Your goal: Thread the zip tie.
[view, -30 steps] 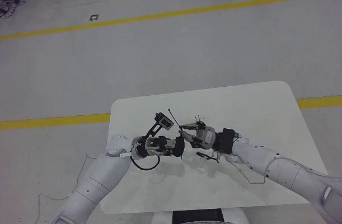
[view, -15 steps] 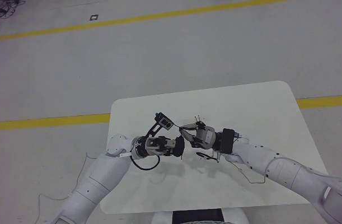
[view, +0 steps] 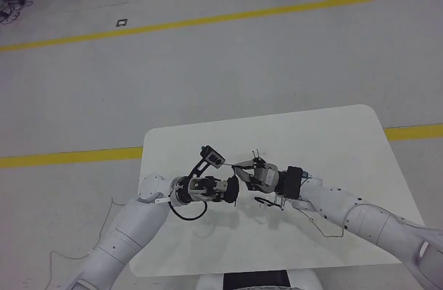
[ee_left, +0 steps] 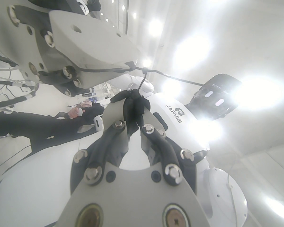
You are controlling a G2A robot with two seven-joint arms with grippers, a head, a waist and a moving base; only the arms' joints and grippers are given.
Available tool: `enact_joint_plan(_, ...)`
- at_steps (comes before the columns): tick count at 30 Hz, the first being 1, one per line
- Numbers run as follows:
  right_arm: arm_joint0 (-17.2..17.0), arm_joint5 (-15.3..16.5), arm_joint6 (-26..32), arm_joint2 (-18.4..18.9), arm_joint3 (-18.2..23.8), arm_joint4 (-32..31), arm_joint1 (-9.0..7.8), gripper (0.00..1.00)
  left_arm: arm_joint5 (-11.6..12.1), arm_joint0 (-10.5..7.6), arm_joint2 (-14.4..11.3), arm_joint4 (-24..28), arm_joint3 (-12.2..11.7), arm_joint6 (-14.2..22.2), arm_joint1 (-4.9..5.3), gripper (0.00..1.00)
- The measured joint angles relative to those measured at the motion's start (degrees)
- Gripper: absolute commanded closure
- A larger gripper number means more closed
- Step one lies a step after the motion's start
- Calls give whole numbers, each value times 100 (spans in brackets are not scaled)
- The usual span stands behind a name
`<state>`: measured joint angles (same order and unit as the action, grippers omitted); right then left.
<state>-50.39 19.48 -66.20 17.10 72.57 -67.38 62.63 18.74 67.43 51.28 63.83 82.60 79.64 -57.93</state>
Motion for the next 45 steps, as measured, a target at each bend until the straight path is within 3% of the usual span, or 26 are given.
enact_joint_plan(21,-9,0,-127,-85,-49,76,5,97,0,0,0,0,0,0,0,100)
enact_joint_plan(33,151,0,-572,-407,-172,258,-3,95,0,0,0,0,0,0,0,100)
enact_joint_plan(38,272,0,-694,-630,-210,379,3,88,0,0,0,0,0,0,0,100)
enact_joint_plan(45,332,0,-786,-737,-245,474,23,89,0,0,0,0,0,0,0,100)
